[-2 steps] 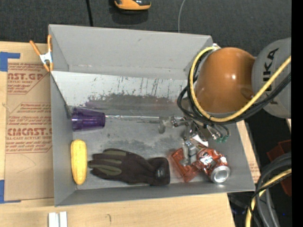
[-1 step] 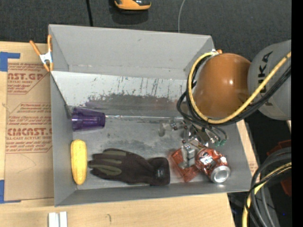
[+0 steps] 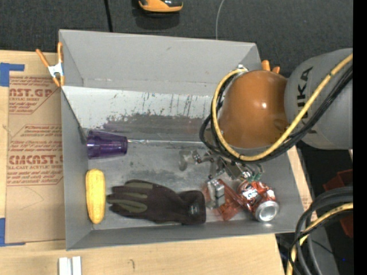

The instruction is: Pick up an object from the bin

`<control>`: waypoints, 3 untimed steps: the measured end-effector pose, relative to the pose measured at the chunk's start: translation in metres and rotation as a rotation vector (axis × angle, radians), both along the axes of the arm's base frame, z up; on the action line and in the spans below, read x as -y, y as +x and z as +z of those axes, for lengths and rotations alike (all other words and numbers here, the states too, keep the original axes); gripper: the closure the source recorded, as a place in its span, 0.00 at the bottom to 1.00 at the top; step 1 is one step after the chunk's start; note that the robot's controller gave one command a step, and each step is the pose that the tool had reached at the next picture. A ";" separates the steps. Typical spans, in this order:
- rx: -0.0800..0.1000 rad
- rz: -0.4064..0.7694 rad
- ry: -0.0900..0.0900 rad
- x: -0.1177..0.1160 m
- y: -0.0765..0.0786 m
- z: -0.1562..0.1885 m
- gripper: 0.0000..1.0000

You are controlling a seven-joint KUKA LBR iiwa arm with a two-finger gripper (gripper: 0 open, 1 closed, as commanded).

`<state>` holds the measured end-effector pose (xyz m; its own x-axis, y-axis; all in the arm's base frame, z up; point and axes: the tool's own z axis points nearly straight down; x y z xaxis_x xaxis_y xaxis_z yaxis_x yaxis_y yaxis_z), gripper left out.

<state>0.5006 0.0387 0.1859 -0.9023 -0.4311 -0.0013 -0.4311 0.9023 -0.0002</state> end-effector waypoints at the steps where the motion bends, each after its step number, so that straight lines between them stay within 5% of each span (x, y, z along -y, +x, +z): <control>1: 0.003 0.022 0.002 -0.005 0.015 -0.036 0.00; 2: 0.000 0.143 0.000 -0.006 0.013 -0.070 0.00; 3: -0.001 0.194 0.001 -0.005 0.013 -0.116 1.00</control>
Offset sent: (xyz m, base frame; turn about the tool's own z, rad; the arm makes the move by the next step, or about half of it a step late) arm 0.0106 0.0068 -0.0814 -0.1708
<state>0.5134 0.0442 0.0701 -0.8022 -0.5971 -0.0012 -0.5971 0.8022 0.0014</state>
